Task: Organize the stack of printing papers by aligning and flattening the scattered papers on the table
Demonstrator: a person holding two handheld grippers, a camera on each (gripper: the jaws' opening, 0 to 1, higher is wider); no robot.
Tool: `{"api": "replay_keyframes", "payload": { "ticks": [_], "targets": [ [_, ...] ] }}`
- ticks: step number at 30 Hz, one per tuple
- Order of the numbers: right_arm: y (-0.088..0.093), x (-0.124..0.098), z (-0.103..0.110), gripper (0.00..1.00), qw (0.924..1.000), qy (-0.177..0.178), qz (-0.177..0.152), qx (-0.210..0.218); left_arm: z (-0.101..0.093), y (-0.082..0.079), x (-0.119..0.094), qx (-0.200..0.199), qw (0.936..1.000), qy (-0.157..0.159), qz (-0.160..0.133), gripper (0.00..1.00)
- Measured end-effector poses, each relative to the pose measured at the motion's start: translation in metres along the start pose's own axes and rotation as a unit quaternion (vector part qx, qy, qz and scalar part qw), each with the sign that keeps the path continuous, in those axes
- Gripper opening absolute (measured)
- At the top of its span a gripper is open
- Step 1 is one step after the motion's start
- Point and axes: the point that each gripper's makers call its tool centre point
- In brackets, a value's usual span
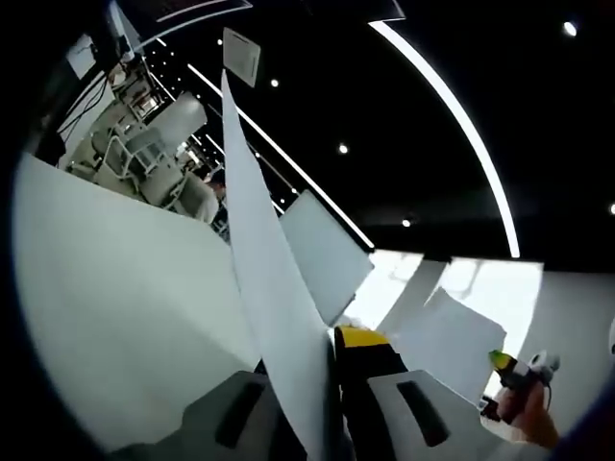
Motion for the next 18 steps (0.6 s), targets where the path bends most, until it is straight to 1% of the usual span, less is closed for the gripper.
{"api": "replay_keyframes", "payload": {
  "ticks": [8,18],
  "targets": [
    [-0.01,-0.002,0.002,0.0,0.9999,-0.002,-0.01,-0.002,-0.002,0.001,0.0,0.0,1.0,0.0,0.0,0.09],
    [-0.016,-0.003,0.004,0.0,0.9998,-0.006,-0.016,-0.006,-0.002,0.002,0.001,0.0,1.0,0.0,0.0,0.09]
  ]
}}
Point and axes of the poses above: the point that each gripper's makers call its tool centre point, and the gripper's own axes: x roughly forward along the fingers, z roughly to its left, y roughly out of its underside, and after that the axes turned 8 degrees about -x, right-handed
